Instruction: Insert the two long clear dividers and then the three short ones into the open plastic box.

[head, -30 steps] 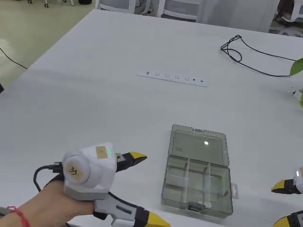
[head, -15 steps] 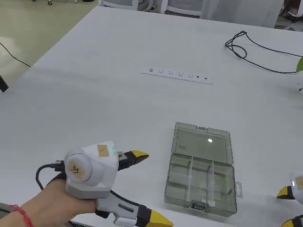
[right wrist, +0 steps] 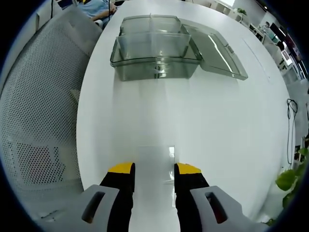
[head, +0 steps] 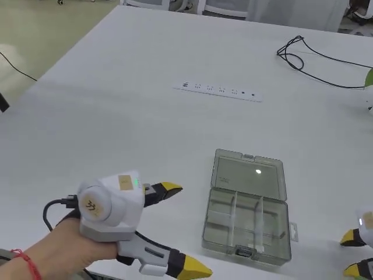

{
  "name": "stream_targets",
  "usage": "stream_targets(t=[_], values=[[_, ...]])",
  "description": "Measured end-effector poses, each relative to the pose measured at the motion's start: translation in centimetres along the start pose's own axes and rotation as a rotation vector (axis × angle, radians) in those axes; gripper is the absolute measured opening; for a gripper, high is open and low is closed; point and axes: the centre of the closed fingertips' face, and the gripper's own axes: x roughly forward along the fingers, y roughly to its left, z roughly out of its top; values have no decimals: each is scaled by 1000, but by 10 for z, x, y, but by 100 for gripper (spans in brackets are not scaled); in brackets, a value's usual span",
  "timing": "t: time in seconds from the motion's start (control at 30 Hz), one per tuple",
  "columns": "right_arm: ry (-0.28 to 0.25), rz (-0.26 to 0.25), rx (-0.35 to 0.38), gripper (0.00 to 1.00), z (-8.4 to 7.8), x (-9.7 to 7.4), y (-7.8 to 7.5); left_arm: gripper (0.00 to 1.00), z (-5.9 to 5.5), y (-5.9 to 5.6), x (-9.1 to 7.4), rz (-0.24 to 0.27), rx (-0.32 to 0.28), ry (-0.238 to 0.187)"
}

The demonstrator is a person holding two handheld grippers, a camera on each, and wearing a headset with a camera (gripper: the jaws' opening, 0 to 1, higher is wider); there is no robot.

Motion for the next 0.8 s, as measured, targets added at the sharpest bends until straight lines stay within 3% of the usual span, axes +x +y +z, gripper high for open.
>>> stream_targets(t=[0.23, 0.43, 0.8], values=[[3, -3, -3, 33, 2, -2, 4, 100, 2, 1, -2, 4, 4, -2], [-36, -29, 15, 33, 14, -13, 3, 100, 5, 3, -4, 10, 2, -13], [-100, -119, -16, 33, 51, -50, 4, 97, 23, 4, -2, 18, -14, -50]])
